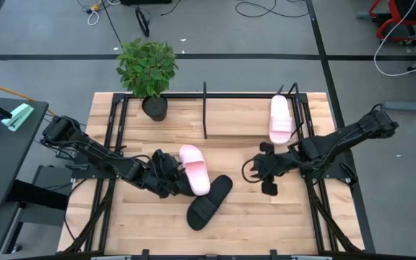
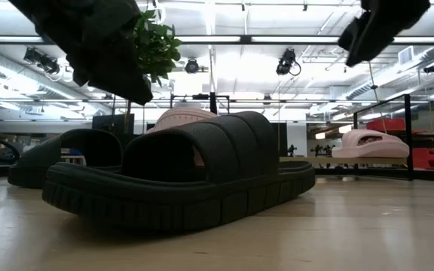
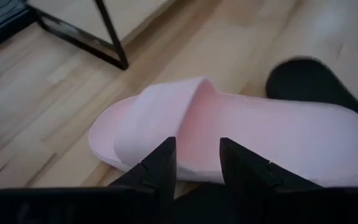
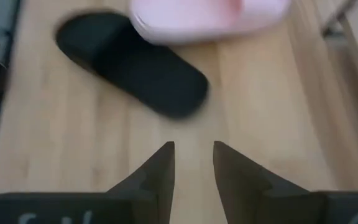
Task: Pick and place slides into the shelf
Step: Put the pink slide on the shelf
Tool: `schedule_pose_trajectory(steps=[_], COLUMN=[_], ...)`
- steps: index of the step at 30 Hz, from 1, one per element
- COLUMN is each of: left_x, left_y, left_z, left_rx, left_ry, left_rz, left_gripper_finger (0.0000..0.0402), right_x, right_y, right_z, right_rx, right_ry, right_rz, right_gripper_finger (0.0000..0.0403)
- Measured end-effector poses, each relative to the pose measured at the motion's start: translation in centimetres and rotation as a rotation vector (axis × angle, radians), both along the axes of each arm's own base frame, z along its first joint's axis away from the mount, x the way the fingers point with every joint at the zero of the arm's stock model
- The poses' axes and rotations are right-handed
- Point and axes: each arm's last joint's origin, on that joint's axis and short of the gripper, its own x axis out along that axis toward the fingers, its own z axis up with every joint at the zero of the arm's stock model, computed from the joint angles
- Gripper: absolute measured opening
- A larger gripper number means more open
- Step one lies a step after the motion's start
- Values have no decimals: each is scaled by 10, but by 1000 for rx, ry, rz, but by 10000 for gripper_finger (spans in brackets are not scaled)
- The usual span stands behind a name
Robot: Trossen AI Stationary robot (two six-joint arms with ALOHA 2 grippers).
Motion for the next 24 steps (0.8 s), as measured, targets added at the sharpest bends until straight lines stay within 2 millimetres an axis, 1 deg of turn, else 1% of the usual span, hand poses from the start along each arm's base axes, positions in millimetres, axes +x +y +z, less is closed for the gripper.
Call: schedule_pose_trajectory(steps=[4,9,12,16,21,24], left_x=[1,2,3,6,10,14], left_y=[1,5,9,17,28,33], left_z=[0,-1,-1,-1,-2,-1], left_rx=[16,34,50,56,20,-4], left_ry=[27,49,63,69,79,79], left_rz=[-34,-33,-36,-13,7,-25], left_gripper_finger=[135,130,126,130,139,145], right_x=[8,15,22,32,38,40], right_y=[7,7,8,11,11,10], right_z=[-10,-22,-29,-38,-48,-51], right_rx=[-1,-82,-163,-229,-270,-276], right_ry=[-107,-130,-129,-128,-99,-86], right_rz=[56,73,76,116,142,137], right_gripper_finger=[114,114,114,114,114,114])
